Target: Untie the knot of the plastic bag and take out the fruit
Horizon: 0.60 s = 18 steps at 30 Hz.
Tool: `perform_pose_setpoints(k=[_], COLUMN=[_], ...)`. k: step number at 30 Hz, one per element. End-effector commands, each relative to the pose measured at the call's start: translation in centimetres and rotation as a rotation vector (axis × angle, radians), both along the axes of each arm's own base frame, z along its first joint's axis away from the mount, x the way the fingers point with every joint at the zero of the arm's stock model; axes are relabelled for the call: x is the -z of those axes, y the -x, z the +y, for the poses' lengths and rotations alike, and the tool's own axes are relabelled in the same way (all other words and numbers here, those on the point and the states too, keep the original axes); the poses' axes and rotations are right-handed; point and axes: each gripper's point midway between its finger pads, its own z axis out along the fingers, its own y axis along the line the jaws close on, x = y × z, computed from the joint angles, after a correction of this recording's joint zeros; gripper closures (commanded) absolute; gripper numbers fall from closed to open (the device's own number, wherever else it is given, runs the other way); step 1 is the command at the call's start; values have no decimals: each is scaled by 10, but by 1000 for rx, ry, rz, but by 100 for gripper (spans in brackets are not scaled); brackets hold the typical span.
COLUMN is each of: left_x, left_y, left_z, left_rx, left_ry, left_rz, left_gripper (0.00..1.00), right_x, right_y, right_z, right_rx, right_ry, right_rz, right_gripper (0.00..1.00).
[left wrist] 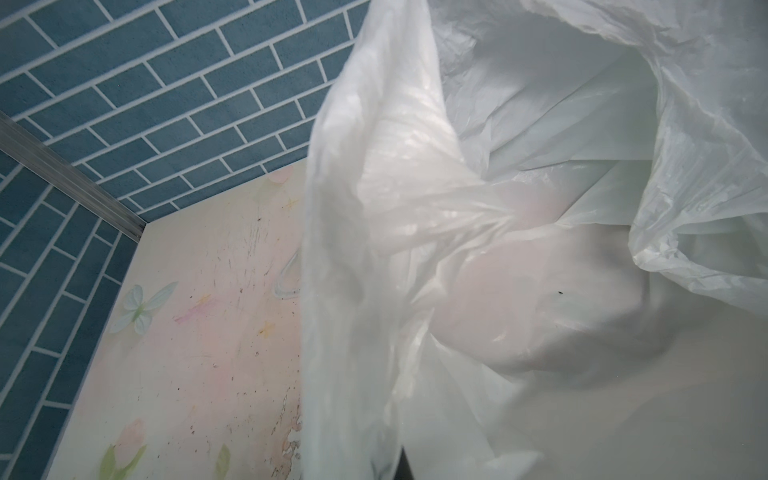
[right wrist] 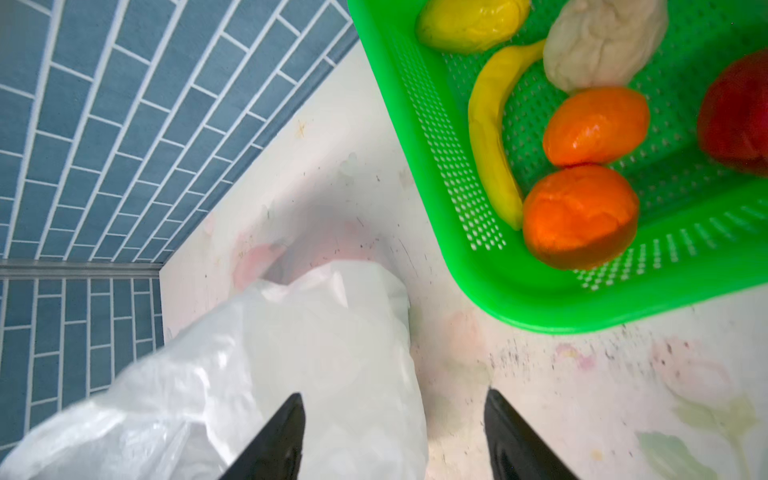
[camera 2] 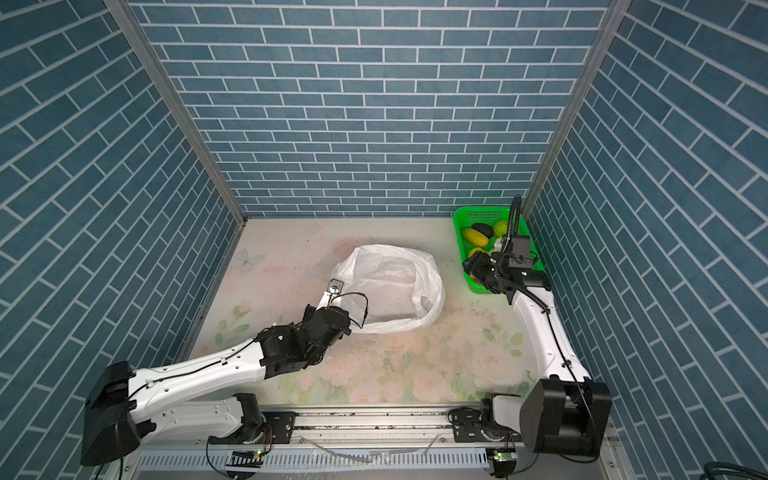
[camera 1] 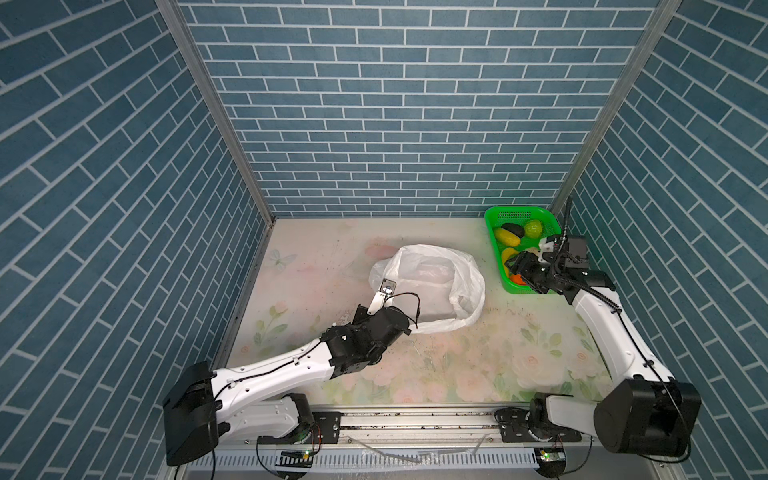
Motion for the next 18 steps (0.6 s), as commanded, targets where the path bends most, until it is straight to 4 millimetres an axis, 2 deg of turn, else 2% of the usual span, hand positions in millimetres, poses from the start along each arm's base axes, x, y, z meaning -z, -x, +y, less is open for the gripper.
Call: perform_pose_setpoints(k=[1, 8, 12, 18], left_x=[4, 16, 21, 31], left_y=[-16, -51, -71, -94], left_z=[-8, -9, -14, -26], left_rx=[19, -15, -13, 2], left_ry=[19, 43, 51, 95], left_rz=[-2, 6, 8, 26], left_gripper=[100, 100, 100, 100], right_x=[19, 27, 29, 32], right_y=[36, 76, 85, 89], right_z=[10, 13, 12, 13], right_rx=[-18, -12, -12, -14], right_ry=[-30, -46, -40, -41], right_rz=[90, 125, 134, 139], right_gripper=[32, 31, 31, 31])
